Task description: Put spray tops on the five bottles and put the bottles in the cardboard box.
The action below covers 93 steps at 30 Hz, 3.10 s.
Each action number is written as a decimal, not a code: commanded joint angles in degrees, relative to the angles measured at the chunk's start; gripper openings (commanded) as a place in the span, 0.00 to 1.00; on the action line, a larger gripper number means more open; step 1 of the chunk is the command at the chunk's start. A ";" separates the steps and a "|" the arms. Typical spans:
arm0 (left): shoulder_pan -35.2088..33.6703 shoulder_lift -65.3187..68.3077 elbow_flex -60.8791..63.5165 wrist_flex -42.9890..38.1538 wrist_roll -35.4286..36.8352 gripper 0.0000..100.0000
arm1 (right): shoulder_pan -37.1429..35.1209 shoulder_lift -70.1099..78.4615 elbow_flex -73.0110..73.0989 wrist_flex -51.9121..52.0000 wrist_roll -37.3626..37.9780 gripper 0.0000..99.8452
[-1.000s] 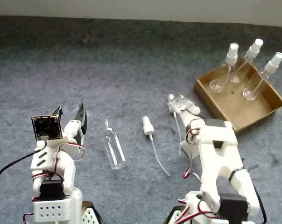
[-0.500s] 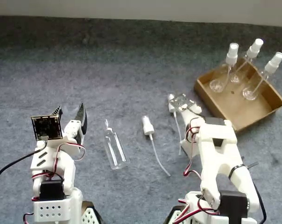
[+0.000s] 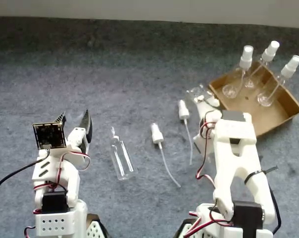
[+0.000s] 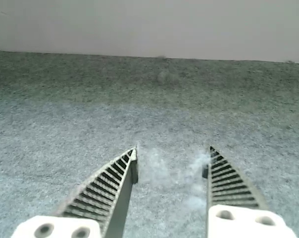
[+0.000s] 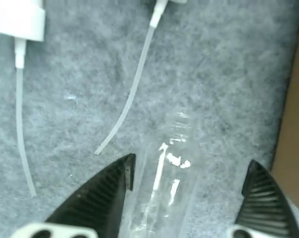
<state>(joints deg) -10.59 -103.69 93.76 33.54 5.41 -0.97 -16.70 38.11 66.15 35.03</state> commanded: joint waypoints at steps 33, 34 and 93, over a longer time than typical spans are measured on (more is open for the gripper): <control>3.82 -0.13 0.13 -1.23 -0.53 0.19 | 5.14 -7.34 -6.11 1.01 -5.54 0.21; 5.23 -0.13 0.40 -1.49 -0.53 0.19 | 4.70 -9.71 -5.93 1.01 -5.54 0.21; 36.00 74.77 -63.87 35.69 0.53 0.24 | -6.64 -78.55 49.19 -28.62 -26.20 0.21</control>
<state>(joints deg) 24.13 -33.01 35.74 69.14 2.95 -7.47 -92.84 88.04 39.08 9.45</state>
